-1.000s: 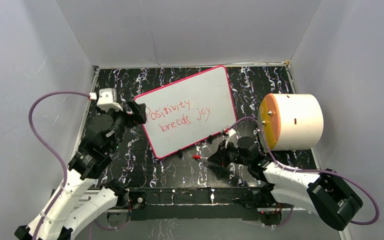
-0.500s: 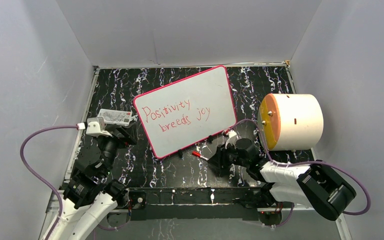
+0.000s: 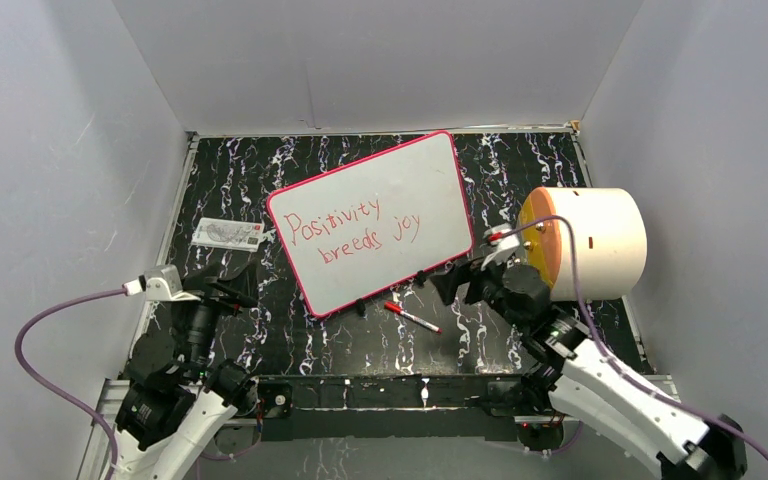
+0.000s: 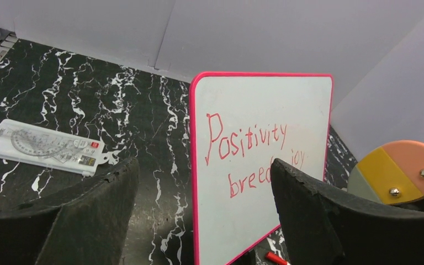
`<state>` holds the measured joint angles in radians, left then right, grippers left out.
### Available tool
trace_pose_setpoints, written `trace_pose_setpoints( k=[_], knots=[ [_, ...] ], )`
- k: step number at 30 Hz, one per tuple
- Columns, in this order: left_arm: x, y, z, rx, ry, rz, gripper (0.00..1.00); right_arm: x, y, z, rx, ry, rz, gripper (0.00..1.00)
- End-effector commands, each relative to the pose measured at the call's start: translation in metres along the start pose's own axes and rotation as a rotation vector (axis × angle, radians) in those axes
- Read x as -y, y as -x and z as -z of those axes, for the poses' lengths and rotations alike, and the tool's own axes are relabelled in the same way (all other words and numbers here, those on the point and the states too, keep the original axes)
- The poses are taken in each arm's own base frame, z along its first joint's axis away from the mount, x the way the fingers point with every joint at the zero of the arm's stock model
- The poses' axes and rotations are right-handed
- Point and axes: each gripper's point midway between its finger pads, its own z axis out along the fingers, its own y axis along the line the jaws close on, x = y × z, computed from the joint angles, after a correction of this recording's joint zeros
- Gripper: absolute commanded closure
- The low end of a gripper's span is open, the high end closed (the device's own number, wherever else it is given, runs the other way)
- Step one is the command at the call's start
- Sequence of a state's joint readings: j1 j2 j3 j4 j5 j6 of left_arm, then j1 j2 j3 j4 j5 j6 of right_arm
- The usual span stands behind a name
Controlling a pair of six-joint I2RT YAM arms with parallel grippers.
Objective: Write a sentence on the whiteboard
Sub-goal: Reset both arms
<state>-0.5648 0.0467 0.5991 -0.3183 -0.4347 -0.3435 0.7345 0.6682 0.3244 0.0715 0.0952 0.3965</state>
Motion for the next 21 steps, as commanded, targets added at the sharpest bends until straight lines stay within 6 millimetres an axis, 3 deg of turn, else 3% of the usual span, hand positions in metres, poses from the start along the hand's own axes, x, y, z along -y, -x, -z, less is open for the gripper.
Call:
trace_pose_setpoints(
  k=[1,5,10,16,21],
  knots=[
    [-0.002,0.009,0.004,0.052,-0.001,0.023,0.15,0.025,0.080,0.044,0.208,-0.224,0.066,0.01],
    [-0.008,0.010,0.004,0.057,0.031,0.020,0.15,0.036,0.119,0.084,0.318,-0.326,0.074,0.01],
    [-0.010,0.017,0.008,0.068,0.039,0.001,0.15,0.040,0.143,0.126,0.424,-0.362,0.066,0.01],
    [-0.007,0.029,0.013,0.090,0.027,0.016,0.14,0.042,0.163,0.176,0.567,-0.364,0.054,0.01],
    [-0.006,0.030,0.013,0.088,0.020,0.024,0.14,0.046,0.164,0.196,0.640,-0.363,0.061,0.01]
  ],
)
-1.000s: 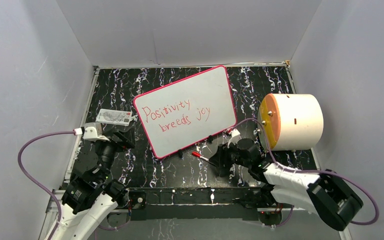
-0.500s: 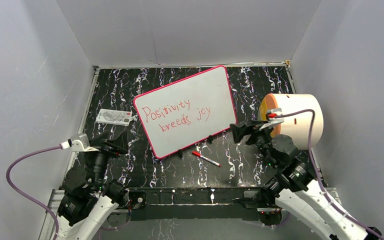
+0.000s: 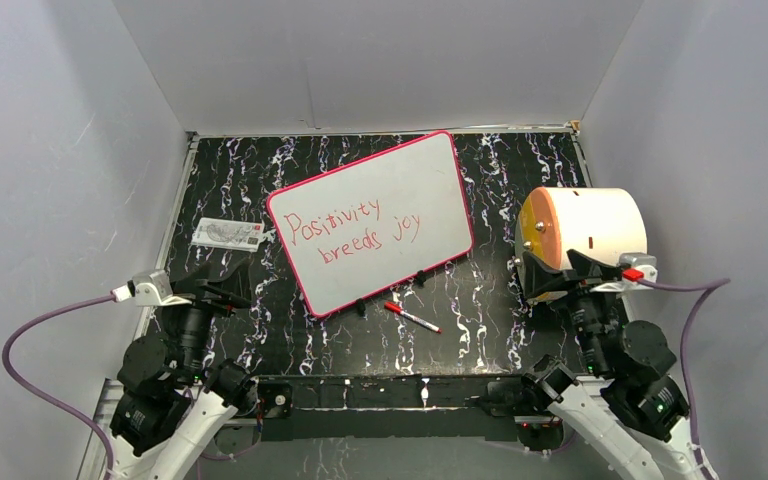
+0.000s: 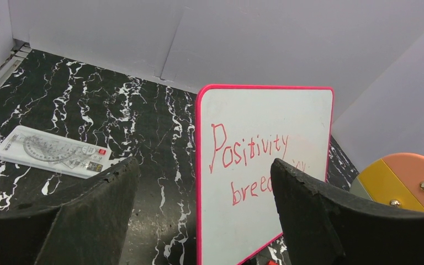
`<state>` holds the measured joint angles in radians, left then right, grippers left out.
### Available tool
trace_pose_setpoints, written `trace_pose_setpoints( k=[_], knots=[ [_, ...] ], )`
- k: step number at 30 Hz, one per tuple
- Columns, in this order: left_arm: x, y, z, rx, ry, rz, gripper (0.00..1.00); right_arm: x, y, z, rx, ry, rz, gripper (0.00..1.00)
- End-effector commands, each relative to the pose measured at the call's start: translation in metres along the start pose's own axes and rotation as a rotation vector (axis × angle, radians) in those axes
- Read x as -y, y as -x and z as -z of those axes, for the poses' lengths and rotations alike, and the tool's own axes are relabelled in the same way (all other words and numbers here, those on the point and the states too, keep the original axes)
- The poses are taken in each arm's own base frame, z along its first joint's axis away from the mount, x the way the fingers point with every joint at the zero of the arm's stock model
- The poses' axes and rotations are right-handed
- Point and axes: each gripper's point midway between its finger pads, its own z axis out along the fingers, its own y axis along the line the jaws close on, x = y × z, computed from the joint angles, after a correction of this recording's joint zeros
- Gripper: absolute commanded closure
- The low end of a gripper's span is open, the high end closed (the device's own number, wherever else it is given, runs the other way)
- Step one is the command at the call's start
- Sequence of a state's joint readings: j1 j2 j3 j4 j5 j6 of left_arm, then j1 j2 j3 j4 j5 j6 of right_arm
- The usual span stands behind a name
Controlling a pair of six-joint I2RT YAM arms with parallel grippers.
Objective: Write a sentence on the whiteboard
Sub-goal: Reset both arms
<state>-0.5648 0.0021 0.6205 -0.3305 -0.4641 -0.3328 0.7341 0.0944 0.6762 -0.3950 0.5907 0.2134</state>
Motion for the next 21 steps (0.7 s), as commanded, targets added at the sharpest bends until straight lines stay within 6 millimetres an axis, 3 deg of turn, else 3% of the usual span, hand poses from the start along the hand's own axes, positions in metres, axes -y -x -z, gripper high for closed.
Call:
trace_pose_setpoints(
  k=[1,21],
  knots=[
    [-0.0006,0.0143,0.0033,0.034,0.009,0.011,0.14,0.0139,0.0175,0.0114,0.078,-0.035,0.005,0.01],
    [-0.0068,0.0078,0.0013,0.025,0.036,-0.021,0.14,0.0108,0.0091,0.0087,0.071,-0.011,0.042,0.01]
  ],
)
